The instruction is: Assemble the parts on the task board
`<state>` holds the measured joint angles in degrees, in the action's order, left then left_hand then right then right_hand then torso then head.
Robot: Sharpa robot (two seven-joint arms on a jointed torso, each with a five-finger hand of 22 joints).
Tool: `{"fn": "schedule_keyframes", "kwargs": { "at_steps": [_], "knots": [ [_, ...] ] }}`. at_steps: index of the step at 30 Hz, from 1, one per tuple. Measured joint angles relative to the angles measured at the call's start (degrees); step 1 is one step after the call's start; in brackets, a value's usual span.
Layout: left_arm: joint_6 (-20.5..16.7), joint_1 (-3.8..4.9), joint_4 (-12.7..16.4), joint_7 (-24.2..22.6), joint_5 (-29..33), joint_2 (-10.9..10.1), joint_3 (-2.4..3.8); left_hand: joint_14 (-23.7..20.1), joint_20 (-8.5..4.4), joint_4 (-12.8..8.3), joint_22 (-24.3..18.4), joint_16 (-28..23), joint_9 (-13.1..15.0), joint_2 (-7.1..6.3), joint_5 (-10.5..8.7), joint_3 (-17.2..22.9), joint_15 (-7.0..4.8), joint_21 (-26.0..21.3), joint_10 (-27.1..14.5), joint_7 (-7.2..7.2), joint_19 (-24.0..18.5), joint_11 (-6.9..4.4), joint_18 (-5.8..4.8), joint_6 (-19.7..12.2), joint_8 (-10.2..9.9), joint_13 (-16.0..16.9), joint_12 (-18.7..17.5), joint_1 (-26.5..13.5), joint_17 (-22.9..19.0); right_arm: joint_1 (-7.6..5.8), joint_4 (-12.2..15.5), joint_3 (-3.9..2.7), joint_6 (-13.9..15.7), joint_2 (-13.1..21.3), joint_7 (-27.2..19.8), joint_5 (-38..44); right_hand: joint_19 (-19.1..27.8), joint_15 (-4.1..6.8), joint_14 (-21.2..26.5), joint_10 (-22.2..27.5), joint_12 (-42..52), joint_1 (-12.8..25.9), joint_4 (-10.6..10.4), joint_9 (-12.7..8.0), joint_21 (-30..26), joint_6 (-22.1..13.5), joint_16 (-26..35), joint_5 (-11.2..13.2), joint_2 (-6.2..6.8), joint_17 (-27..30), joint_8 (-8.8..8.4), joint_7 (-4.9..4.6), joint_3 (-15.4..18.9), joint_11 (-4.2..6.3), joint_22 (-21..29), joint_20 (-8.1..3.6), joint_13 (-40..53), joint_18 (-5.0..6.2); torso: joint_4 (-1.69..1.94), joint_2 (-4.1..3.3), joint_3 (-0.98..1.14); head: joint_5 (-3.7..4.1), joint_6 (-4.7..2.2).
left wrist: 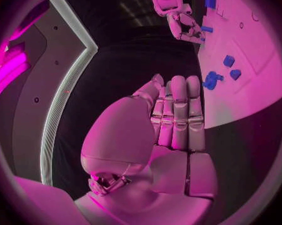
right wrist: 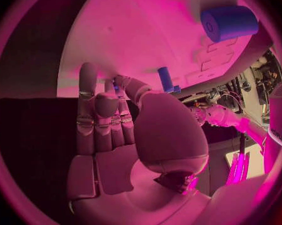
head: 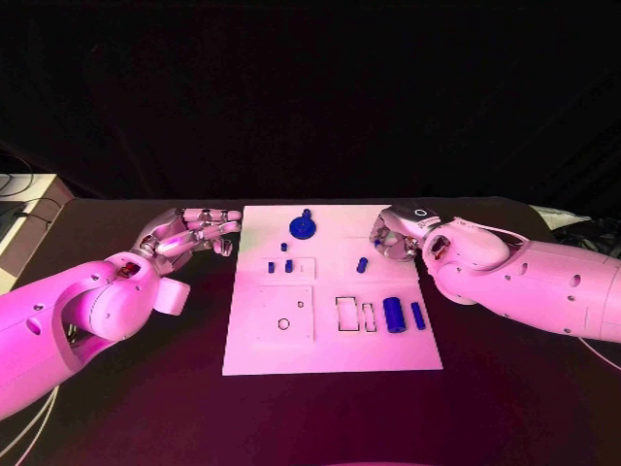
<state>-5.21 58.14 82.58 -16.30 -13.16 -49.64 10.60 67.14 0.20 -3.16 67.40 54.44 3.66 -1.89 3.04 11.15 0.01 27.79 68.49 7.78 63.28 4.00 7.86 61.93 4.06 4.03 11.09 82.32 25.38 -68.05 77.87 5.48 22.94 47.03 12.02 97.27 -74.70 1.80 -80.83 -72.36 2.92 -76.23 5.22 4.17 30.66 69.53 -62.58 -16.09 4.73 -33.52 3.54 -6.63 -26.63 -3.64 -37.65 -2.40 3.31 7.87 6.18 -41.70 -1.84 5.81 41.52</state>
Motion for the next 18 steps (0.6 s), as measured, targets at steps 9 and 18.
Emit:
{"fn": "schedule_keyframes", "kwargs": {
  "at_steps": [9,18],
  "knots": [
    [0.04,0.00,-0.12,0.08,0.00,-0.01,0.00,0.00,0.00,-0.16,0.17,0.01,0.00,0.00,0.00,-0.16,0.00,0.00,0.00,0.00,0.00,0.00,0.00,0.00,0.00,0.00,0.00,0.00,0.10,0.23,0.21,0.12,1.17,0.06,0.59,0.10,0.24,0.04,0.05,0.00,0.20,0.36,0.81,0.04,-0.31,0.39,-0.22,0.01,-0.53,-0.16,0.00,0.21,-0.66,0.00,-2.80,-0.21,0.00,-0.39,0.00,0.04,0.02,0.09,0.14],
    [0.04,-0.07,-0.73,0.10,0.00,0.01,0.00,0.00,0.00,-0.16,0.28,0.02,0.00,0.00,0.00,-0.16,0.00,0.00,0.00,0.00,0.00,0.00,0.00,0.00,0.00,0.00,0.00,0.00,0.10,0.27,2.10,0.07,2.28,1.34,1.03,-0.91,-0.09,0.04,0.05,0.01,0.19,0.51,1.22,1.12,-2.31,0.43,-0.22,0.17,-0.68,-0.27,-0.02,0.22,-0.60,0.01,-5.36,-0.54,0.02,-0.49,-0.03,0.17,0.00,-0.13,-0.11]
  ]
}}
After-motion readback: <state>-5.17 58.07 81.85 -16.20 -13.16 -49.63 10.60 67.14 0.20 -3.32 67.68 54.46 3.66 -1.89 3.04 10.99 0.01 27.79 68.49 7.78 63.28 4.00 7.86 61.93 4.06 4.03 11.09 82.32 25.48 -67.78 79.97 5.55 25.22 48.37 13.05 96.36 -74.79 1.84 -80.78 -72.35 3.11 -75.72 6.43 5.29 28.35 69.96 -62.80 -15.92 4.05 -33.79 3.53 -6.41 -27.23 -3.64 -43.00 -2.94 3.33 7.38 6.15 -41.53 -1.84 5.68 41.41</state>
